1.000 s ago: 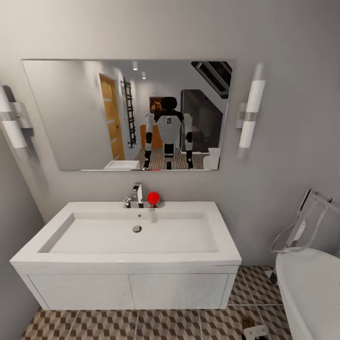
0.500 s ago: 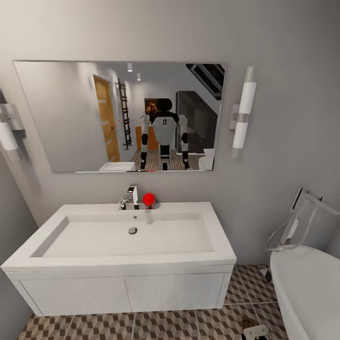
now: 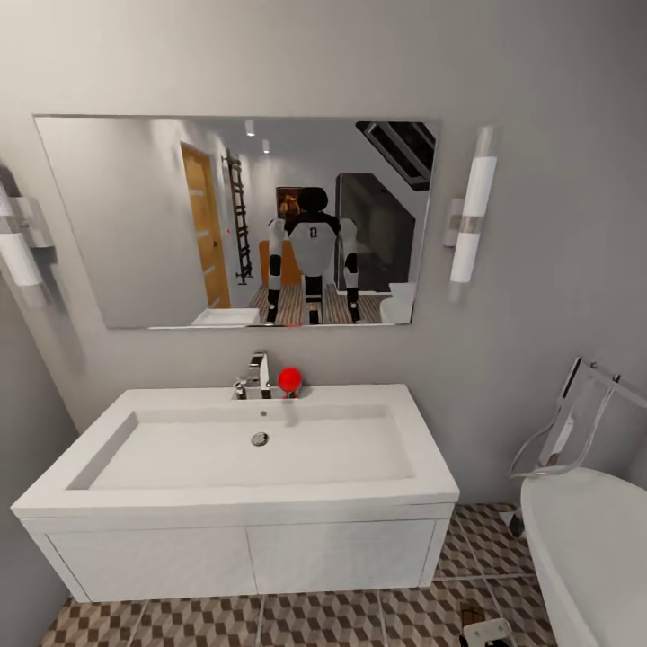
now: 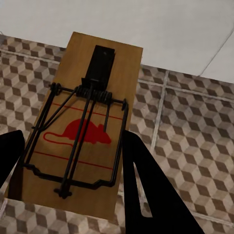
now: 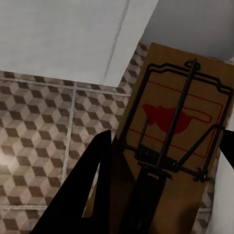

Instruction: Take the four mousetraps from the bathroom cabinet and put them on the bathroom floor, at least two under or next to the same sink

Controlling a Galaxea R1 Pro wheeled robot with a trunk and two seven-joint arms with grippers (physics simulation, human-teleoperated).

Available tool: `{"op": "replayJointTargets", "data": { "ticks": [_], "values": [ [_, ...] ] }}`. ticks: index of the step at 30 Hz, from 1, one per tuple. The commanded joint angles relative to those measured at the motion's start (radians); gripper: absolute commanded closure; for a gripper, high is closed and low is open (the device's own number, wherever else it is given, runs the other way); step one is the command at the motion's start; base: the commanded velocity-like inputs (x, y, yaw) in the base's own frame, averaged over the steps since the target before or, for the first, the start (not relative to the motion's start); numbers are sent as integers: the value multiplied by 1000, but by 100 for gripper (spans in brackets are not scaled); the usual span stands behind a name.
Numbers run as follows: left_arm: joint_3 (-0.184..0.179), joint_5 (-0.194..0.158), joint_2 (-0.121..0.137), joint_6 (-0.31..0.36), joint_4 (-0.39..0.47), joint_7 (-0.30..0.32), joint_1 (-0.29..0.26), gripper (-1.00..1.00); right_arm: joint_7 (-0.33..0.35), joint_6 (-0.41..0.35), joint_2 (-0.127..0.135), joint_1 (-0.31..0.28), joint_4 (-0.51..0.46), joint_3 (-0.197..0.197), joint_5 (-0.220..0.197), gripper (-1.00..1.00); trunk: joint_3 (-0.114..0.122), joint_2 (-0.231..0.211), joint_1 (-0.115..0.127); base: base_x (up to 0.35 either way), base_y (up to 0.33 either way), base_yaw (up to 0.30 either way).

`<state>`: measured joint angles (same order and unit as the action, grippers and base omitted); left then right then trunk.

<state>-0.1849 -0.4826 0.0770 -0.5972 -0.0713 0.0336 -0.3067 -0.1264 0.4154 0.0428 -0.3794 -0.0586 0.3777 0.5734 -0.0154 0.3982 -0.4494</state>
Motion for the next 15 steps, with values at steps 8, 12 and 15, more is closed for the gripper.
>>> {"op": "replayJointTargets", "data": {
  "ticks": [8,12,15],
  "values": [
    [-8,-8,0,-6,-4,3,-2,100,-2,3,0,-1,2,6,9,100,-2,2,-1,0,23,0],
    [-8,-8,0,-6,-4,3,-2,100,-2,3,0,-1,2,6,9,100,-2,2,-1,0,2,0],
    [-8,-8,0,-6,-4,3,-2,100,-2,3,0,-1,2,6,9,100,0,2,-1,0,1,-63]
  ]
}}
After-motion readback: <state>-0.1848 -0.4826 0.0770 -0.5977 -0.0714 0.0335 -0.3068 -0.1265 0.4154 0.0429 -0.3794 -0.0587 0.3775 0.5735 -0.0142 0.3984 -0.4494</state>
